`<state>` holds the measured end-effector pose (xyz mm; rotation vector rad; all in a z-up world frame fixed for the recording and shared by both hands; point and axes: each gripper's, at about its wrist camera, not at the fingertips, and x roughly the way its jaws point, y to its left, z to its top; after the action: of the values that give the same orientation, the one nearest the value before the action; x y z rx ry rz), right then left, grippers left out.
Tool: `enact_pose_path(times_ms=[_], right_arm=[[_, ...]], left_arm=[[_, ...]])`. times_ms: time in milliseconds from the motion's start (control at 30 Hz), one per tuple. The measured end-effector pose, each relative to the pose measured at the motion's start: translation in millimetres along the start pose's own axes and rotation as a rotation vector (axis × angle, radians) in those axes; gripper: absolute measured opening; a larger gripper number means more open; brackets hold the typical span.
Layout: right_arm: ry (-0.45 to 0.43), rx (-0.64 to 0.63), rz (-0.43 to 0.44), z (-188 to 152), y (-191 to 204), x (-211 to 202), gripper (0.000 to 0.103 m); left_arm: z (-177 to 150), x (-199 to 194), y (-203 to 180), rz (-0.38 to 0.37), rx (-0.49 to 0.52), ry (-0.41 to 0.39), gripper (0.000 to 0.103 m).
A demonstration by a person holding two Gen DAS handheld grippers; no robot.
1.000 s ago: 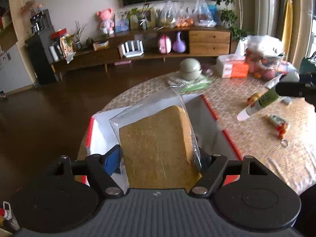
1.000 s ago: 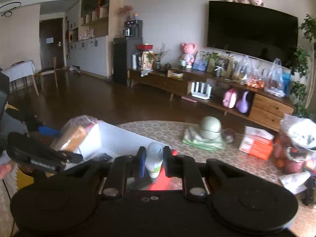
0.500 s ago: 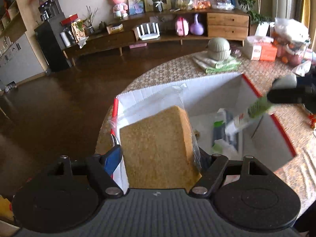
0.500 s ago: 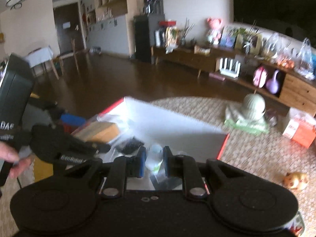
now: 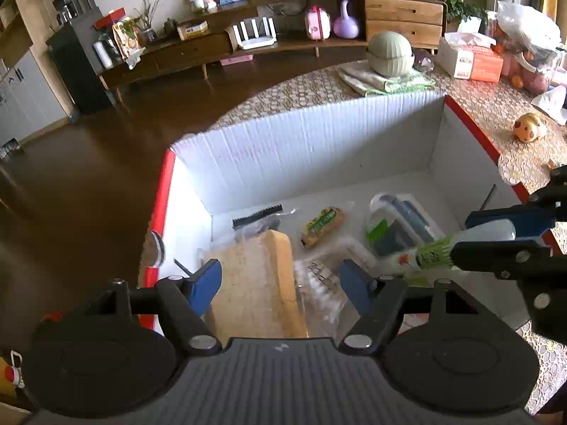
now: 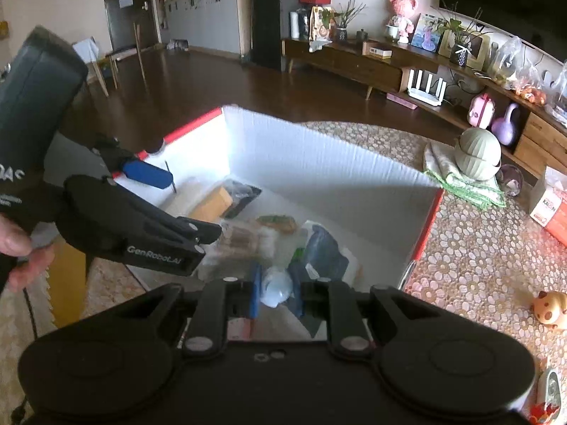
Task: Organize objects
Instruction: 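Carry the bread loaf with left tool while right tool carries the tube into the red box, then open left tool to drop the bread while right tool releases the tube in the box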
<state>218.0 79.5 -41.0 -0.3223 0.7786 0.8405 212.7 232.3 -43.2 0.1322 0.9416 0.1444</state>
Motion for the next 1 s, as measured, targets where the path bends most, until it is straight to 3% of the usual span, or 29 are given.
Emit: enact_pose_path(times_ms=[133,233,367,1000], right_arm=[[0.011,-0.002,-0.007,-4.4,-1.9,6.0,0.018],[0.024,-0.009,-0.003,-6.9,-3.2,5.4,0.025],[0.034,-0.023,0.017,-10.2,-3.2,0.3,0.049],[-0.095,-0.008,0.021,-30.0,-1.6,-80.9,0.069]], left_arm=[[-2.1,6.5,-3.0,-0.008,-0.007,0.012,0.074],[-4.1,9.5,-3.9,-0.02,-0.023,0.015,0.074],[-7.6,9.5,-8.2,-0.023,-0.031,0.007,0.074],[-16.2,-51.9,-24.9,-0.049,-0.109,-0.13,0.077]])
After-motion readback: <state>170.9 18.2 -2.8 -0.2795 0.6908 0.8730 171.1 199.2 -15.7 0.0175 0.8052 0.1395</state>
